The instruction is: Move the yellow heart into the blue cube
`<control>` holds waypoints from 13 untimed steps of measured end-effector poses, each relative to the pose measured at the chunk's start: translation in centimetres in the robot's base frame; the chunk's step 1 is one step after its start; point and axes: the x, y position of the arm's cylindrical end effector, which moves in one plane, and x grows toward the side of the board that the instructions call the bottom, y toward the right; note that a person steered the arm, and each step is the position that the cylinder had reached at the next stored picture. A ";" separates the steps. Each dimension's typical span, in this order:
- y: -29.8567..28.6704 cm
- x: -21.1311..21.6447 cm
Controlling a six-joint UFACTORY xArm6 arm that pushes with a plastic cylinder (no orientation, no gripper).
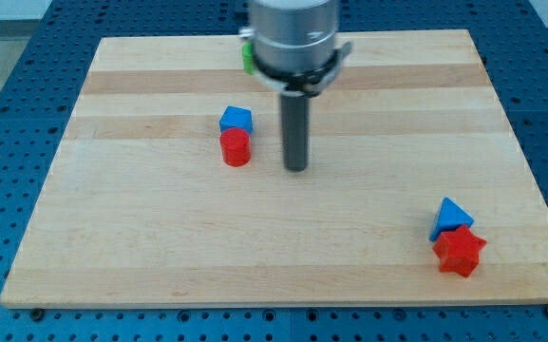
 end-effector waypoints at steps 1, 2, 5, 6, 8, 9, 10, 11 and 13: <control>3.8 -7.3; 5.3 -15.4; -0.8 -12.1; -7.6 -11.0; -22.5 -18.9; -23.8 -24.9; -23.8 -24.9; -22.7 -25.1; -17.7 -24.9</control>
